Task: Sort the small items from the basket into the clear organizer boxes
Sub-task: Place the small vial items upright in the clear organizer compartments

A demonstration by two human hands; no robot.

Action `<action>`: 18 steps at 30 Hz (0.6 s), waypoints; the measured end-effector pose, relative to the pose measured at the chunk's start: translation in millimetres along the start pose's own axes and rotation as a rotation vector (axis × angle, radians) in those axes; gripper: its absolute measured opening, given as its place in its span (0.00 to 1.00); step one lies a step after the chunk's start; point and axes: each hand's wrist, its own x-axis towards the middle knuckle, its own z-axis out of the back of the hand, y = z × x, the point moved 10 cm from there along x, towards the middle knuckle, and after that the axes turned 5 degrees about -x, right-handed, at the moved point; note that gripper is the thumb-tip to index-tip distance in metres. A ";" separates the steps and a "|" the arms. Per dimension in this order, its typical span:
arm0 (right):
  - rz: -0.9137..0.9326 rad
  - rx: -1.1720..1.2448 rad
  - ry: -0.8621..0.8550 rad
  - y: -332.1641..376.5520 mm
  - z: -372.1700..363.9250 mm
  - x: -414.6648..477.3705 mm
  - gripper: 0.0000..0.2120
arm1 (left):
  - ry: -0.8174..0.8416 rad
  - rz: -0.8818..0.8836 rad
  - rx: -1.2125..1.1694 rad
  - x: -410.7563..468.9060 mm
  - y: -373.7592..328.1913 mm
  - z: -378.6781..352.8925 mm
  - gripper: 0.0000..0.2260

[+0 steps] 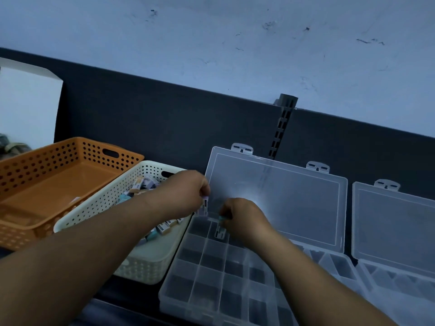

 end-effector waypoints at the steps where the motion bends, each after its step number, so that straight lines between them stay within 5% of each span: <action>1: -0.006 -0.005 0.000 -1.3 -4.2 0.5 0.06 | 0.027 -0.013 0.013 1.7 0.1 -5.7 0.11; 18: -0.007 0.031 -0.046 -8.3 -8.3 -0.6 0.05 | 0.018 -0.078 0.343 14.7 12.0 -31.1 0.07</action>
